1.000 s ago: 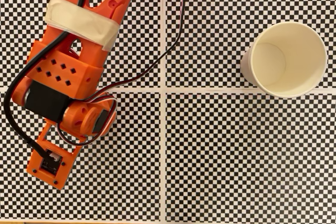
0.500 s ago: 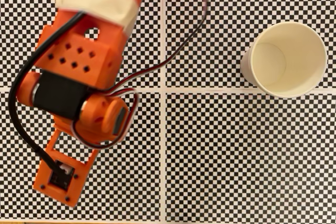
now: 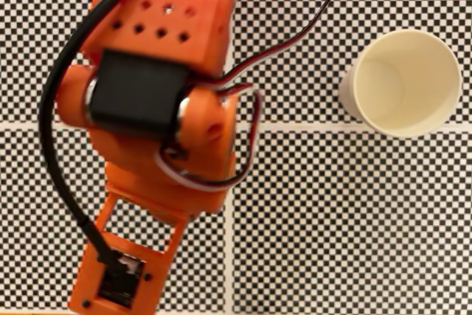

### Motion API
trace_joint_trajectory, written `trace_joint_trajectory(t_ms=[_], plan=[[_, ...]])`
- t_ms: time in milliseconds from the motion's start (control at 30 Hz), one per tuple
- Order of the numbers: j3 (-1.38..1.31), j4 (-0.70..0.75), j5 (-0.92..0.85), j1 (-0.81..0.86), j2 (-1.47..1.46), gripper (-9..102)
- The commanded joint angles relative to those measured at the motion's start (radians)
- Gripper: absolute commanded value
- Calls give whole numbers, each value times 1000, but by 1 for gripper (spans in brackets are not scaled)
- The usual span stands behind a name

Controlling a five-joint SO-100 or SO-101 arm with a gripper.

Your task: Grasp basketball and place into cup.

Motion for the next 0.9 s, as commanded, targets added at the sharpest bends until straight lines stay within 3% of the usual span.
trace_joint_trajectory(t_ms=[0, 433, 700, 867], plan=[[-25, 3, 20, -32, 94, 0], [77, 9, 107, -129, 281, 0], [74, 198, 127, -173, 342, 0], [107, 235, 167, -227, 408, 0]])
